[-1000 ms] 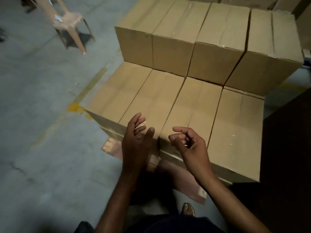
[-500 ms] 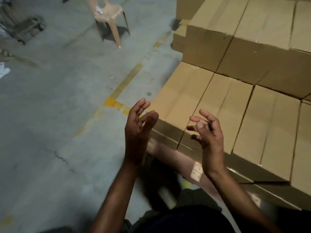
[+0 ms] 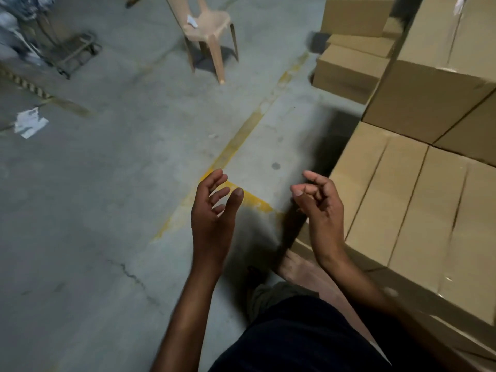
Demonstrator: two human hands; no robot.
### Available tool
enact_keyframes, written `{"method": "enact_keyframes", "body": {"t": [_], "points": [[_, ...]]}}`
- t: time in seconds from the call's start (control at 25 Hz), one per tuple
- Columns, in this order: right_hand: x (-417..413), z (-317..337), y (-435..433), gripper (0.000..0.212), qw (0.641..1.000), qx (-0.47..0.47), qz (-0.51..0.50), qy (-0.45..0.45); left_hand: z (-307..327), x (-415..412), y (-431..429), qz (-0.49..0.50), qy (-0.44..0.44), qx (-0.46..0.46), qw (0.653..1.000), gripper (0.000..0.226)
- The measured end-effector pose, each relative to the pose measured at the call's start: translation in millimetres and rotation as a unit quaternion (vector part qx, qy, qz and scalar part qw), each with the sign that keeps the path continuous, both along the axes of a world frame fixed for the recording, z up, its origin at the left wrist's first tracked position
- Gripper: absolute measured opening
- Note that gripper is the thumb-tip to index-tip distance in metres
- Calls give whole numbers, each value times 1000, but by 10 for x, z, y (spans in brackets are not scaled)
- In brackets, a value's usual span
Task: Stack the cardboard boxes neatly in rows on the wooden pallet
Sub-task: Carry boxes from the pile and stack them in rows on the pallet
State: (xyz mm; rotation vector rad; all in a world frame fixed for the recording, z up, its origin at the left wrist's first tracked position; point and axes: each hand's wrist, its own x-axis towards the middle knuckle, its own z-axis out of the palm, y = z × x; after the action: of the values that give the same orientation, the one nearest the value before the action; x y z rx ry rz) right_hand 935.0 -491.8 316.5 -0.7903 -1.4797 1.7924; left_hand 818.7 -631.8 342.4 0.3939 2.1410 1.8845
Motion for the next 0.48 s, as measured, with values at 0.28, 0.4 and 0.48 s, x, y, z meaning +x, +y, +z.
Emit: {"method": "enact_keyframes", "body": {"t": [0.28,0.4,0.48], "points": [[-1653,313,338,38,999,38,-29,-9,238,-1750,511,-63,26,4,998,48],[-2262,251,524,35,997,37,-63,-24,188,-2488,872,-111,26,5,993,53],[-2681,187,650,33,994,33,-100,-27,136,-3009,1121,-137,26,9,990,56]]}}
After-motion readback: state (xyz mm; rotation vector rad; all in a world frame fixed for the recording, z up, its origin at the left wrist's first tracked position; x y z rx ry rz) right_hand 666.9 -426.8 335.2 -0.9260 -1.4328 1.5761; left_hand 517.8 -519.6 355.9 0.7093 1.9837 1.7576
